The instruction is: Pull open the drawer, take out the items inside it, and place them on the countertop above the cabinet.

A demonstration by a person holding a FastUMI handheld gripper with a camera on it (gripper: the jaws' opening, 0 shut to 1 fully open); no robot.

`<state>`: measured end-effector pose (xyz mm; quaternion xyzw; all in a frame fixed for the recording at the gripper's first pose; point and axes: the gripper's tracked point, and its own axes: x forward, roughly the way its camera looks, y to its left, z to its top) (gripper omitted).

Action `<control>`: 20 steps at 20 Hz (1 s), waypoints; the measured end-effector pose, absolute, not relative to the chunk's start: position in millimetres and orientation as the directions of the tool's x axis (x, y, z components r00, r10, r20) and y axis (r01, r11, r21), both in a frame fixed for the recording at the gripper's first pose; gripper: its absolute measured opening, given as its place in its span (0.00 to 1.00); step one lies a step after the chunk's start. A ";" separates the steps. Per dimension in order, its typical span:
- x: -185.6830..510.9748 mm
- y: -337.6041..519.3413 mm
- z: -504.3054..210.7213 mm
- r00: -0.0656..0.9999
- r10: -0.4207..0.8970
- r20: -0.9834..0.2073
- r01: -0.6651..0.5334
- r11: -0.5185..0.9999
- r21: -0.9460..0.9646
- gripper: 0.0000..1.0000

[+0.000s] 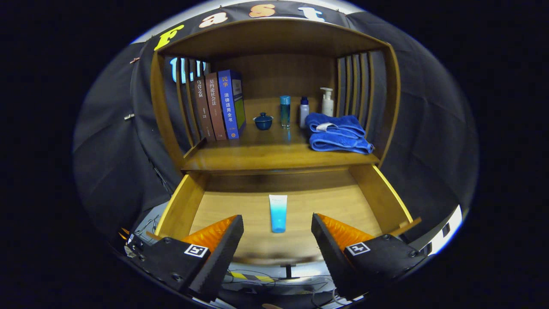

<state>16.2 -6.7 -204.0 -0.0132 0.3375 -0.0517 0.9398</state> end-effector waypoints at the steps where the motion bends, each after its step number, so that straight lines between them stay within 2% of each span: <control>1: 29.1 -5.4 -208.8 0.755 -0.101 -0.648 0.085 0.995 -0.055 1.00; 8: 84.0 -17.9 -282.2 0.555 -0.121 -0.823 0.132 0.990 -0.056 1.00; 15: 79.9 -30.2 -354.8 0.312 -0.151 -0.938 0.128 0.985 -0.116 1.00; 20: 79.2 -41.7 -375.5 0.204 -0.166 -0.965 0.157 0.978 -0.136 0.79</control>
